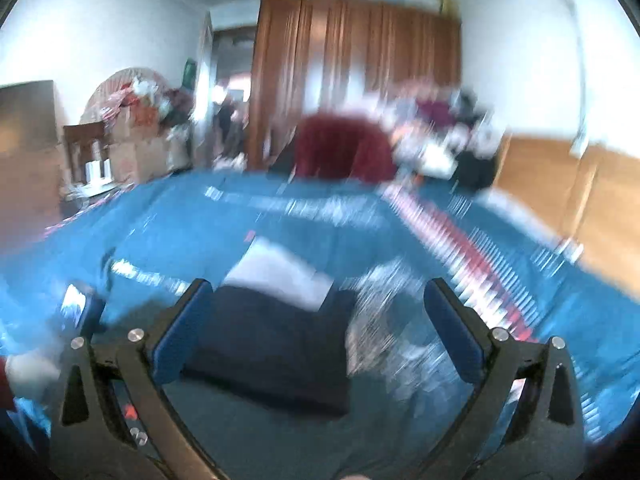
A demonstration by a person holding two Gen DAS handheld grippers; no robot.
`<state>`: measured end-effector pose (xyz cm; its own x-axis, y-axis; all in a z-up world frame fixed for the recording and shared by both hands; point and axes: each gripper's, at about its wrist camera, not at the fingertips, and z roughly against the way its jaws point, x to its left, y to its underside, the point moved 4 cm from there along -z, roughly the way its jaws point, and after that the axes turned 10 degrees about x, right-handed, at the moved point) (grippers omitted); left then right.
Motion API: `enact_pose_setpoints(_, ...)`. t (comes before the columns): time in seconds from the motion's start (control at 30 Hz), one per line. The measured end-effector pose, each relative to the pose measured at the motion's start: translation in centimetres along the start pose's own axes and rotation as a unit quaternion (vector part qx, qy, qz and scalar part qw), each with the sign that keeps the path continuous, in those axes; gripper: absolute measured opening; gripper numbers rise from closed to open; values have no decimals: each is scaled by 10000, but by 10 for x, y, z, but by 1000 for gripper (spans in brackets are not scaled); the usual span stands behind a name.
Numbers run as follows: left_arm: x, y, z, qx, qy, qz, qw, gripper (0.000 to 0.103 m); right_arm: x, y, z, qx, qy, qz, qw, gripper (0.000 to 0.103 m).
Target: Fold large clothes
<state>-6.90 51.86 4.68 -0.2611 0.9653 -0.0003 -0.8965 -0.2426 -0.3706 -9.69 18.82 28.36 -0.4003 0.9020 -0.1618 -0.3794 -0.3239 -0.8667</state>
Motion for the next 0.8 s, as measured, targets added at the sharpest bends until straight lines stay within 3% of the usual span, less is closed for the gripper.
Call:
enact_pose_setpoints(0.03, 0, 0, 0, -14, 16, 4, 10000, 103, 2, -6, 9, -140, 238, -23, 9996, 103)
enact_pose_setpoints(0.1, -1, 1, 1, -13, -8, -16, 10000, 103, 4, -14, 12, 5, 610, -212, 9979, 103)
enact_pose_setpoints(0.23, -1, 4, 18, -166, -105, 41, 9998, 100, 0, -13, -7, 970, 544, -597, 9920, 103)
enact_pose_setpoints(0.3, -1, 4, 33, -295, -101, 62, 9995, 99, 0, -8, -1, 1064, 649, -592, 9904, 103)
enact_pose_setpoints(0.4, -6, 2, 81, -822, -81, -6, 9966, 99, 3, -3, 4, 1178, 577, -640, 9893, 103)
enact_pose_setpoints(0.57, -22, -6, 209, -2083, 55, -18, 9780, 102, 6, -1, 15, 1362, 399, -795, 9867, 103)
enact_pose_setpoints(0.67, -30, -5, 279, -2634, 259, 49, 9643, 103, 10, -4, 23, 1346, 363, -800, 9870, 103)
enact_pose_setpoints(0.8, -48, -3, 343, -3145, 482, -87, 9480, 103, 11, -7, 32, 1342, 298, -930, 9861, 103)
